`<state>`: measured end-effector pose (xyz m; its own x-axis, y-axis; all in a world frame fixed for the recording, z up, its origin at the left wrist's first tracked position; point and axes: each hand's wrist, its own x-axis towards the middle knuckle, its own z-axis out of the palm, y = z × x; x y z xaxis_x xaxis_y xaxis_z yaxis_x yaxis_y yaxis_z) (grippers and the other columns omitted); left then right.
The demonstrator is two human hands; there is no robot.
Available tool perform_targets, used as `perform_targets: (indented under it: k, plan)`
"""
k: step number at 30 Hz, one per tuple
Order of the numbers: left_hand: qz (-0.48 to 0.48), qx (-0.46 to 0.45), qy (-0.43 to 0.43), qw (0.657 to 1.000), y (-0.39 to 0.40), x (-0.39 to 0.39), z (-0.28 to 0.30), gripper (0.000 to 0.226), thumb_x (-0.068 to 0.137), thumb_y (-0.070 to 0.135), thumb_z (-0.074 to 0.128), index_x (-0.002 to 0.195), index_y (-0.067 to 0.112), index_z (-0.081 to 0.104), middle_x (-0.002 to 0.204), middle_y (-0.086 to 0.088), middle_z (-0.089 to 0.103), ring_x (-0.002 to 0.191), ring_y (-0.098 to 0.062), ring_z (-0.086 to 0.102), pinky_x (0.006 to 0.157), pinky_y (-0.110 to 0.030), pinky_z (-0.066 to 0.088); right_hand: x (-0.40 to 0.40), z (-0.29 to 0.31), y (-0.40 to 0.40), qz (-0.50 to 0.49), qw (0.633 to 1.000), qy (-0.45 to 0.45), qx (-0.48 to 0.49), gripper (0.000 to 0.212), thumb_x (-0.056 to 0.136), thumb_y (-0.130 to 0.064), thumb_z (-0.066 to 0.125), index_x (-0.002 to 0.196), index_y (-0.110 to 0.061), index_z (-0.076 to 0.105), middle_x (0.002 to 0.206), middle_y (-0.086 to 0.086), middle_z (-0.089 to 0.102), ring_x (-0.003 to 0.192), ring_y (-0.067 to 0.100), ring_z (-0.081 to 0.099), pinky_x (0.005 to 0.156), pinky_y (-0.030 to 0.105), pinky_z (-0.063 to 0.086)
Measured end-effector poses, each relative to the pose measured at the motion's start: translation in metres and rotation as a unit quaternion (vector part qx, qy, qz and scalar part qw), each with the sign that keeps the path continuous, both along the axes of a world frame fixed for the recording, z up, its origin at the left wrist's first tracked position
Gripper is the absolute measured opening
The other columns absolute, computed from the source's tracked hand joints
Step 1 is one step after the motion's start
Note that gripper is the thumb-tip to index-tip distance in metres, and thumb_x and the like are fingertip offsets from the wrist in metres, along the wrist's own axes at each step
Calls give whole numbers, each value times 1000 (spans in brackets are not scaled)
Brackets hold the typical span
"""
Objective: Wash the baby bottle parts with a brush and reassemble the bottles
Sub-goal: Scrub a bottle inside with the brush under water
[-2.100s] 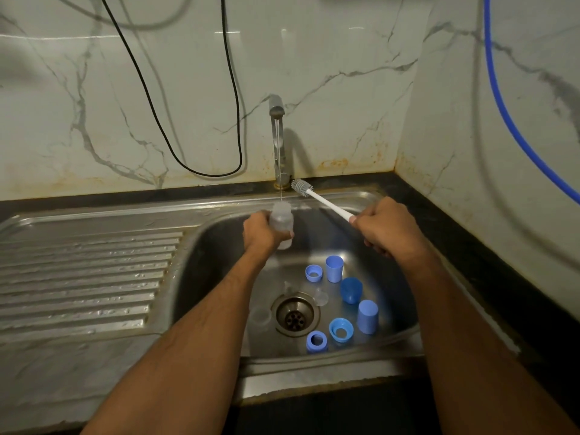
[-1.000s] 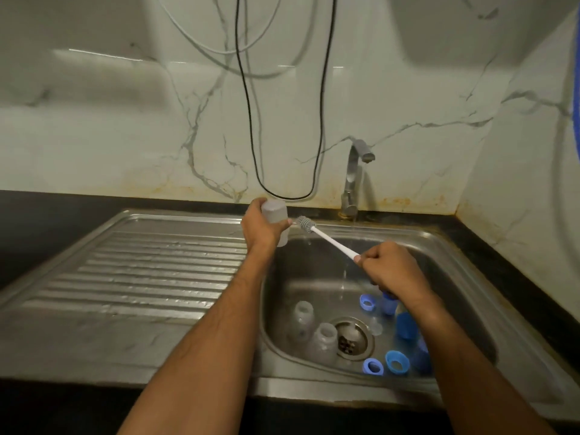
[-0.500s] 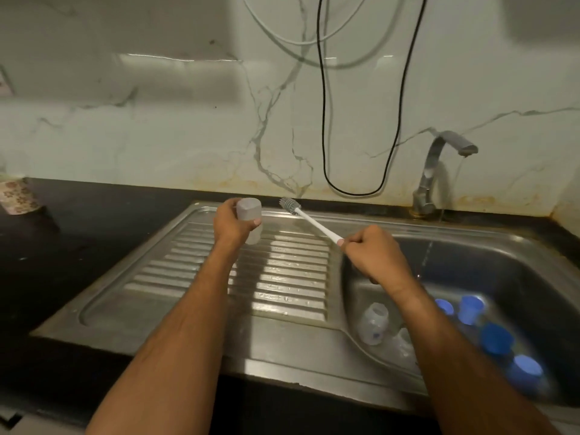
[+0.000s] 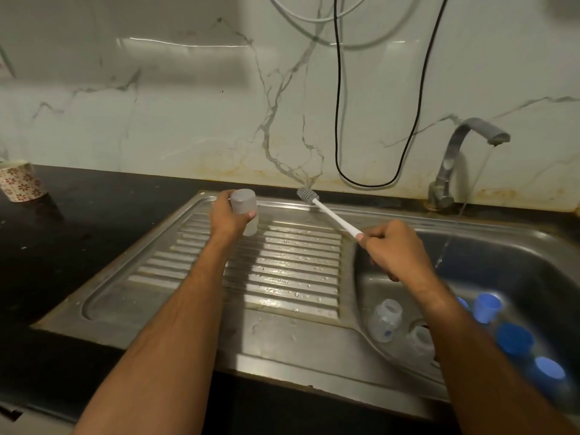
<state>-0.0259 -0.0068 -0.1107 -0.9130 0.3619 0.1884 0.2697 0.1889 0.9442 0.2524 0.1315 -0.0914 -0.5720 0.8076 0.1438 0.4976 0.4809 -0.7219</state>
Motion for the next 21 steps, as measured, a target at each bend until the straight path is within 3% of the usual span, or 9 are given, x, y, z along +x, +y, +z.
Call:
perform_targets:
  k: [13,21]
  plan:
    - [-22,-16,-28,999,-3,4,-2,68,78,-1,80,138,9,50,138,-12,57,126,-31,54,103,-50,50,1,-3,1,6,1000,-4,-14,19,99,-36,62,103,-22,75,70,-5,63,62,13,58,56,30,44]
    - [-11,-1,-57,998,-12,5,-1,73,75,-3,82,139,7,48,138,-13,58,123,-31,57,98,-45,55,3,-6,4,3,1000,3,-10,17,99,-37,62,100,-26,75,65,-9,59,58,11,53,55,28,41]
